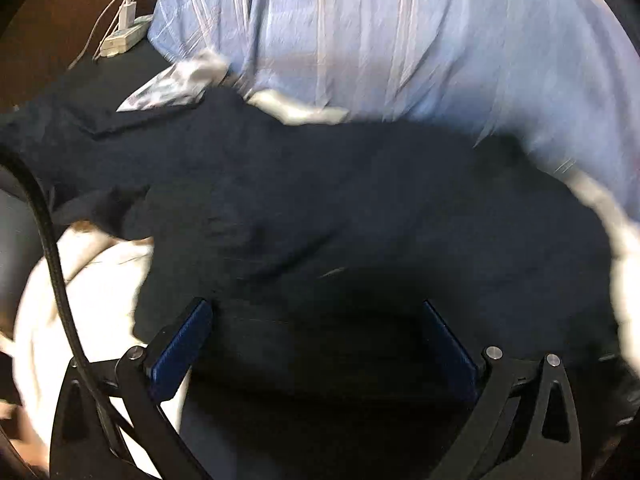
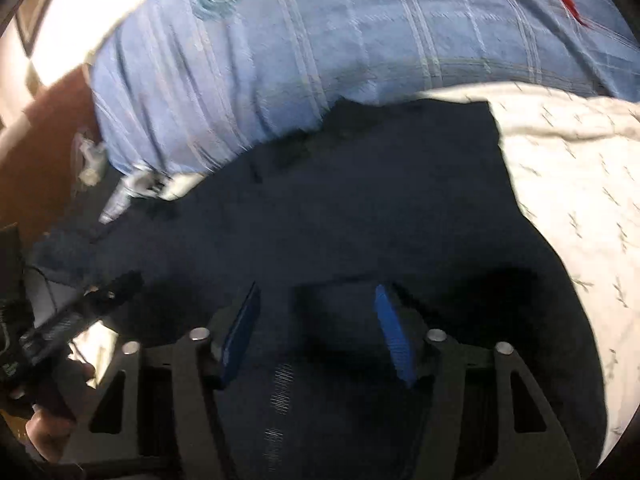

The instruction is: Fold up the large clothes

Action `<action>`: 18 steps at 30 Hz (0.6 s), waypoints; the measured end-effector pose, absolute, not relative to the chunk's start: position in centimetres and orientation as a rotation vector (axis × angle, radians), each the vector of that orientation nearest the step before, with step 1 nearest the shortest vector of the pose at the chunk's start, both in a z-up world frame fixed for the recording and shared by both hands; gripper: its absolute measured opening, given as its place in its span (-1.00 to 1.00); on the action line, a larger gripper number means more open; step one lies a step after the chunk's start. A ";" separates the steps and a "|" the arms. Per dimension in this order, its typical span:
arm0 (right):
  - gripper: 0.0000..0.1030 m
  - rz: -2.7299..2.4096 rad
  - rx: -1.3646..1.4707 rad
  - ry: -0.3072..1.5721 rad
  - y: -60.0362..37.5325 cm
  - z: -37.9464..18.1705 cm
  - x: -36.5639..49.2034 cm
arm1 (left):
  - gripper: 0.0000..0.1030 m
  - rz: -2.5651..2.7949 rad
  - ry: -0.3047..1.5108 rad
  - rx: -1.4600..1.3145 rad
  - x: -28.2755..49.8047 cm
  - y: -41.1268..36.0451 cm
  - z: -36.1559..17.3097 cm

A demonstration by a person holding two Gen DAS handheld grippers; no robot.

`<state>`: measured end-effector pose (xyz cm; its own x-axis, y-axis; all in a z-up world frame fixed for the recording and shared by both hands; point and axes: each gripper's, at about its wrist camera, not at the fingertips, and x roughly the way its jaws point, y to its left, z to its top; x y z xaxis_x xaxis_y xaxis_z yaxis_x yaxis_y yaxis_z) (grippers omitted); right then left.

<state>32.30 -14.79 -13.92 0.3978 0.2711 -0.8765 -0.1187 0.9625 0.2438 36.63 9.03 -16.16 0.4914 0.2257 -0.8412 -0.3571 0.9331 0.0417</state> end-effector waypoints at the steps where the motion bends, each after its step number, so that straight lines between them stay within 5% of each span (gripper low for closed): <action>1: -0.15 0.203 0.128 1.159 -15.6 -14.7 32.5 | 0.97 0.374 1.004 -0.134 36.1 9.9 -16.5; 2: -0.22 0.182 0.121 1.157 -16.4 -15.0 32.6 | 0.97 0.375 0.998 -0.143 35.2 10.7 -16.3; 4: -0.74 0.137 0.127 1.154 -18.2 -15.2 32.8 | 0.97 0.367 0.958 -0.217 33.9 11.9 -15.1; 7: -0.73 0.068 0.216 1.066 -21.1 -13.2 31.8 | 0.99 0.357 0.908 -0.354 31.9 14.5 -13.2; 14: -0.58 0.193 0.390 1.187 -20.3 -13.9 29.7 | 0.99 0.317 0.927 -0.423 31.9 14.8 -13.2; 16: -0.10 0.155 0.416 1.189 -20.4 -15.1 30.6 | 0.99 0.305 0.946 -0.394 32.1 14.8 -13.8; 18: 0.10 0.116 0.486 1.147 -21.2 -15.5 31.4 | 0.99 0.285 0.953 -0.389 31.6 14.5 -14.0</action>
<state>31.37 -21.19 -15.51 0.4174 0.3320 -0.8459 0.1562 0.8908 0.4267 31.63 14.51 -13.96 0.5509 0.0656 -0.8320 -0.4019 0.8946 -0.1955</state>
